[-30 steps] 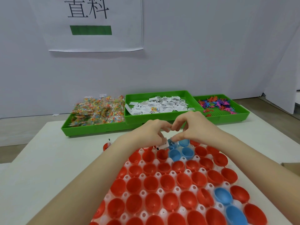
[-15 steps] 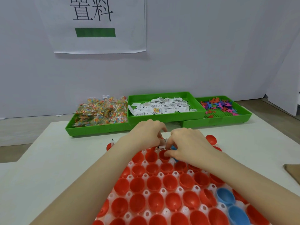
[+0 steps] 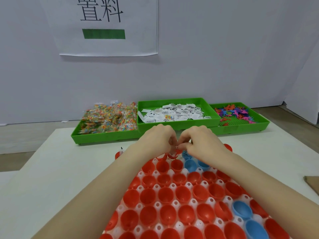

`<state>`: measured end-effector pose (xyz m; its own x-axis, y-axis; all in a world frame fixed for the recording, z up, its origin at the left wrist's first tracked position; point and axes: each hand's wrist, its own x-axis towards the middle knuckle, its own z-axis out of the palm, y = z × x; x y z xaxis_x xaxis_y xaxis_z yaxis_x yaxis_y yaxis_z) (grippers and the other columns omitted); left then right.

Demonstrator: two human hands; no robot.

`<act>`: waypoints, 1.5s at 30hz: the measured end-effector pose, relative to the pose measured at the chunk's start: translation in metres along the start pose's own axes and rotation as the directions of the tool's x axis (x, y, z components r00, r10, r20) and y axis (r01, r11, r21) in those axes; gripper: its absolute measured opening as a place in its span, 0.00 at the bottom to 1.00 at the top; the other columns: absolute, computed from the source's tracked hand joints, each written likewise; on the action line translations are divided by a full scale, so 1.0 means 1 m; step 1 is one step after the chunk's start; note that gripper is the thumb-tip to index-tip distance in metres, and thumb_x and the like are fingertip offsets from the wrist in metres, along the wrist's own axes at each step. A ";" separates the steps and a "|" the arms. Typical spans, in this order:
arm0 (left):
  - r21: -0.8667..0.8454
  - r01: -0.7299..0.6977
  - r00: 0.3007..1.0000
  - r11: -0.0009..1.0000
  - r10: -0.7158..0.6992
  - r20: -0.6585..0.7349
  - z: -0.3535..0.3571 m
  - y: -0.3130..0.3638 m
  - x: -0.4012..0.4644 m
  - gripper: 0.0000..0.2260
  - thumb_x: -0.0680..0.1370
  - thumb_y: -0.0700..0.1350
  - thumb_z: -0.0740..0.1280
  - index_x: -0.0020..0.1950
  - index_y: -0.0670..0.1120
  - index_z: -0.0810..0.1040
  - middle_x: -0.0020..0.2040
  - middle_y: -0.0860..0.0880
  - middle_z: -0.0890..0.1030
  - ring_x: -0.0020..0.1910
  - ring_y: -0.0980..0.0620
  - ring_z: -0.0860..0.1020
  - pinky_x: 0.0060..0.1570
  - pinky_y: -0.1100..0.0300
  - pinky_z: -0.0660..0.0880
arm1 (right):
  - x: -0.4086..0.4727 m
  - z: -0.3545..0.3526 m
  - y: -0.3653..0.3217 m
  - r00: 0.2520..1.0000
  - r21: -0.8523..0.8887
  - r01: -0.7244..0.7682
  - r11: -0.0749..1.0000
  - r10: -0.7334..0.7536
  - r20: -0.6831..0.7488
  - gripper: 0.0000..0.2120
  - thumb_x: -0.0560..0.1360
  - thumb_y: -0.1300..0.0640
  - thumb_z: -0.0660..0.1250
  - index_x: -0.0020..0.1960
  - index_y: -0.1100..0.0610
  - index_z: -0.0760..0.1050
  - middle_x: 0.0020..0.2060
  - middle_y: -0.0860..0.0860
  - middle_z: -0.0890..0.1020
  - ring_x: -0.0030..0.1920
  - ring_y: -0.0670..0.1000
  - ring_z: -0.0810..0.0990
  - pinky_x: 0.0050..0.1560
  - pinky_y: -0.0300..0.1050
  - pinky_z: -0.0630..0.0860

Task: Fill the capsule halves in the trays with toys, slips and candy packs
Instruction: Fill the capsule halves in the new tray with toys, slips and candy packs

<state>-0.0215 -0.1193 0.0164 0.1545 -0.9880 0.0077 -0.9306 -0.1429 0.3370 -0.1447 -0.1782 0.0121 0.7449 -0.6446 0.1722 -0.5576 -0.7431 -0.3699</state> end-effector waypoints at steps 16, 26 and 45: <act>-0.078 0.058 0.976 0.995 -0.040 0.216 -0.009 0.005 0.000 0.21 0.76 0.39 0.60 0.69 0.44 0.64 0.63 0.45 0.75 0.49 0.50 0.74 0.29 0.68 0.68 | 0.008 0.009 -0.002 0.995 -0.136 0.032 0.990 -0.044 -0.091 0.15 0.68 0.45 0.70 0.52 0.50 0.75 0.45 0.44 0.80 0.49 0.49 0.77 0.42 0.41 0.64; -0.105 0.071 0.986 0.992 -0.053 0.161 -0.014 0.001 -0.005 0.23 0.77 0.35 0.55 0.71 0.49 0.64 0.63 0.46 0.74 0.48 0.50 0.77 0.43 0.60 0.74 | 0.001 -0.020 0.000 0.998 0.078 0.053 0.996 -0.052 -0.021 0.15 0.63 0.42 0.72 0.47 0.46 0.80 0.39 0.38 0.79 0.39 0.39 0.74 0.43 0.37 0.67; -0.131 0.741 0.550 0.659 -0.707 -0.445 -0.017 -0.153 -0.002 0.16 0.74 0.58 0.66 0.45 0.45 0.79 0.40 0.45 0.79 0.43 0.45 0.74 0.51 0.54 0.69 | 0.085 -0.024 0.169 0.883 0.087 -0.452 0.888 0.460 -0.098 0.10 0.64 0.61 0.77 0.45 0.60 0.83 0.46 0.56 0.83 0.43 0.51 0.76 0.46 0.39 0.68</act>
<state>0.1266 -0.0948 -0.0197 0.8906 -0.4158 0.1845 -0.4548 -0.8183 0.3514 -0.1847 -0.3627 -0.0141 0.3651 -0.9282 0.0719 -0.7998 -0.3523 -0.4860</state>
